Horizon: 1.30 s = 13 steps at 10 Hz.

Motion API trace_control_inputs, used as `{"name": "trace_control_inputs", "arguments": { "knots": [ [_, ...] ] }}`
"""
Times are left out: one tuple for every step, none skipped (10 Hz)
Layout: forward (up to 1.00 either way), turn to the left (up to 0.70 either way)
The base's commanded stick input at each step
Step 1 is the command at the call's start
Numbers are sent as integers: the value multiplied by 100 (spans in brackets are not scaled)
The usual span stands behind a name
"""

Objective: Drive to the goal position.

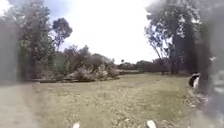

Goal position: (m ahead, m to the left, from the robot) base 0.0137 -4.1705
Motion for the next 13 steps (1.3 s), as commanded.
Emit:
{"name": "trace_control_inputs", "arguments": {
  "knots": [
    [50,0],
    [50,0],
    [50,0],
    [50,0],
    [50,0],
    [50,0],
    [50,0],
    [50,0],
    [50,0],
    [50,0],
    [50,0],
    [50,0],
    [50,0]
  ]
}}
